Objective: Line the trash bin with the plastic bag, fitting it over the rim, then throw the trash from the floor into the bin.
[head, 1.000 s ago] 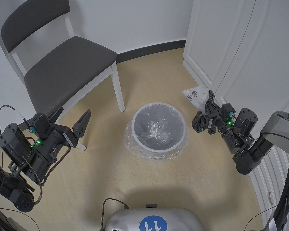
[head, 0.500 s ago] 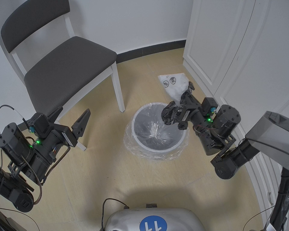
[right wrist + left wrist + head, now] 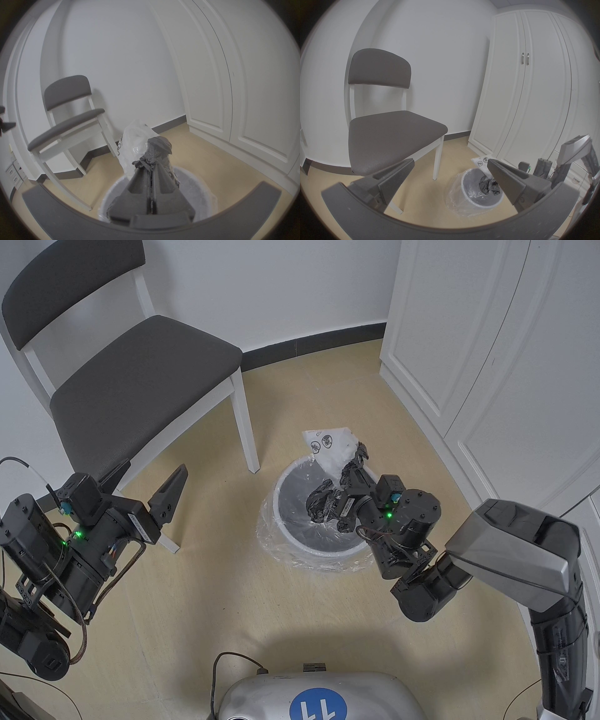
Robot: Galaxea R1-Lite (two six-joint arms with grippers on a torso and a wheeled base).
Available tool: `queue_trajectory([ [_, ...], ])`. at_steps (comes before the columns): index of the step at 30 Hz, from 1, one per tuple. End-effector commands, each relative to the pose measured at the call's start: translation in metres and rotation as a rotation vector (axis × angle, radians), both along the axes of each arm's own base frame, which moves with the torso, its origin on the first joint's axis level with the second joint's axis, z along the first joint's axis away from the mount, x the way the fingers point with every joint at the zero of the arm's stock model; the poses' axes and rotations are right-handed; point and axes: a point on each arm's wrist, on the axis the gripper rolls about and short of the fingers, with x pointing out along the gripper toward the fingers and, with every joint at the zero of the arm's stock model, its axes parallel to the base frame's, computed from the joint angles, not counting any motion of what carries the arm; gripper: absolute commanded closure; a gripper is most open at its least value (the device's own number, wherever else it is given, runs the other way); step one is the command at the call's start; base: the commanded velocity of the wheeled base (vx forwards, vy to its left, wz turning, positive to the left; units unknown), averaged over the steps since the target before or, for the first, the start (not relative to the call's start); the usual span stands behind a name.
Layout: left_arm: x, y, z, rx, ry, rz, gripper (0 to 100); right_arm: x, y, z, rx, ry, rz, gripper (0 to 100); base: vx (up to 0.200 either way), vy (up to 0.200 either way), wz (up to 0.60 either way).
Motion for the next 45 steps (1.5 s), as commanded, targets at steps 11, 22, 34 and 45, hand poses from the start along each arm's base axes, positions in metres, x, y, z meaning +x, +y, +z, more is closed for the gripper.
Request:
queue_trajectory([
  [11, 0.000, 0.000, 0.000, -0.001, -0.001, 0.000, 0, 0.052, 0.003, -0.069, -0.012, -0.019, -0.088, 100, 0.000, 0.000, 0.00],
  [22, 0.001, 0.000, 0.000, -0.001, 0.001, 0.000, 0, 0.054, 0.005, -0.071, -0.014, -0.027, -0.103, 100, 0.000, 0.000, 0.00],
  [34, 0.000, 0.000, 0.000, -0.001, 0.001, 0.000, 0, 0.036, 0.007, -0.046, -0.009, -0.014, -0.099, 100, 0.000, 0.000, 0.00],
  [45, 0.000, 0.000, -0.001, 0.000, 0.002, -0.002, 0, 0.034, 0.009, -0.049, -0.013, -0.007, -0.091, 0, 0.000, 0.000, 0.00],
])
